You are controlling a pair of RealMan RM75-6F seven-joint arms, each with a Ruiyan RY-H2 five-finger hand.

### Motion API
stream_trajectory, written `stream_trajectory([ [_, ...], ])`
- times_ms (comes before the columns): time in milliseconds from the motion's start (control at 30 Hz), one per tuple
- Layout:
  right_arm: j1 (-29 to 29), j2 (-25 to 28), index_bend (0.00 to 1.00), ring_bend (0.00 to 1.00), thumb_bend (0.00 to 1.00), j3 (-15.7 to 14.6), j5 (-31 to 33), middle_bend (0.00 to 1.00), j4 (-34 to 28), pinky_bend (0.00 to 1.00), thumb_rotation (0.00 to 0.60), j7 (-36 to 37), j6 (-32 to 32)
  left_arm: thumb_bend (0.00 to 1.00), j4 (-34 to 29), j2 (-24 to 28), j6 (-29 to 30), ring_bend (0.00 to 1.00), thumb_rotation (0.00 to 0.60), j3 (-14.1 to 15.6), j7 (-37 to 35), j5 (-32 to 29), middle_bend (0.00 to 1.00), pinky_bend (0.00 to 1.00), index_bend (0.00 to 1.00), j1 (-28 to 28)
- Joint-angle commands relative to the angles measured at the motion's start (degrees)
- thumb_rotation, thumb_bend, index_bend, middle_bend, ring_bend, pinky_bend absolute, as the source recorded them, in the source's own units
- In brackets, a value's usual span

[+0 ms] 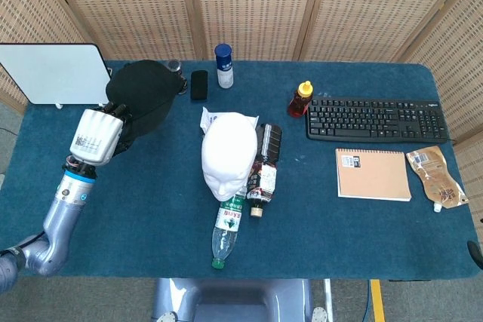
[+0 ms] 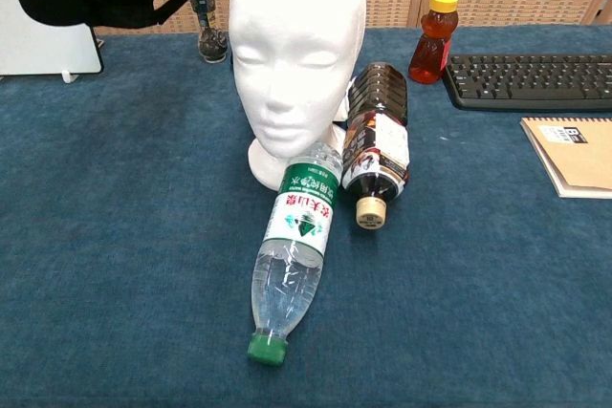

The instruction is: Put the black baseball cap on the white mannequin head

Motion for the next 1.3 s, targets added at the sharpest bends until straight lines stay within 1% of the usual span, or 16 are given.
stream_trajectory([
  [33, 0.31, 0.77, 0.40, 0.50, 0.23, -1.21, -0.83, 0.46, -0.83, 0.58, 0.600, 0.92, -1.76, 0.60, -2.66, 3.10, -0.56, 0.45, 0.600, -0.19, 0.77, 2.26, 0.51, 0.73, 0.72, -1.43],
  [167, 0.88, 1.60, 0.40, 0.50, 0.23, -2.60, -2.38, 0.46, -1.68, 0.58, 0.600, 1.47, -3.67, 0.60, -4.81, 5.25, -1.21, 0.45, 0.600, -0.47, 0.75, 3.95, 0.51, 0.72, 0.72, -2.93],
  [333, 1.35, 1.38, 0.40, 0.50, 0.23, -3.63, -4.56, 0.46, -2.35, 0.58, 0.600, 1.16, -4.19, 0.60, -7.12, 7.17, -2.88, 0.45, 0.600, -1.06, 1.93, 5.47, 0.51, 0.72, 0.72, -5.48],
  [633, 2.03, 0.53, 0.40, 0.50, 0.23, -5.66, -8.30, 0.46, -3.13, 0.58, 0.600, 0.38, -5.19, 0.60, -10.35, 7.98, -5.58, 0.45, 0.600, -3.72, 4.52, 7.00, 0.51, 0.72, 0.72, -11.52],
  [733, 2.06, 0.25, 0.40, 0.50, 0.23, -6.07, -9.00, 0.46, -3.10, 0.58, 0.600, 0.30, -5.16, 0.60, -11.91, 8.11, -6.70, 0.45, 0.600, -4.09, 5.65, 7.09, 0.51, 0.72, 0.72, -13.16],
  [933, 1.95, -0.08, 0.40, 0.50, 0.23, -6.37, -9.26, 0.46, -2.56, 0.58, 0.600, 0.89, -4.80, 0.60, -15.29, 8.81, -8.49, 0.45, 0.600, -3.69, 8.41, 7.51, 0.51, 0.72, 0.72, -15.08],
  [1167, 2.25, -1.02, 0.40, 0.50, 0.23, -6.90, -9.95, 0.46, -1.23, 0.58, 0.600, 1.59, -5.19, 0.60, -18.86, 9.71, -9.19, 0.45, 0.600, -1.78, 11.06, 8.53, 0.51, 0.71, 0.72, -15.16],
  [1300, 2.67, -1.62, 0.40, 0.50, 0.23, -7.27, -10.20, 0.46, -0.58, 0.58, 0.600, 2.02, -6.00, 0.60, -20.31, 9.99, -9.13, 0.45, 0.600, -0.04, 12.23, 9.83, 0.51, 0.71, 0.72, -14.64],
])
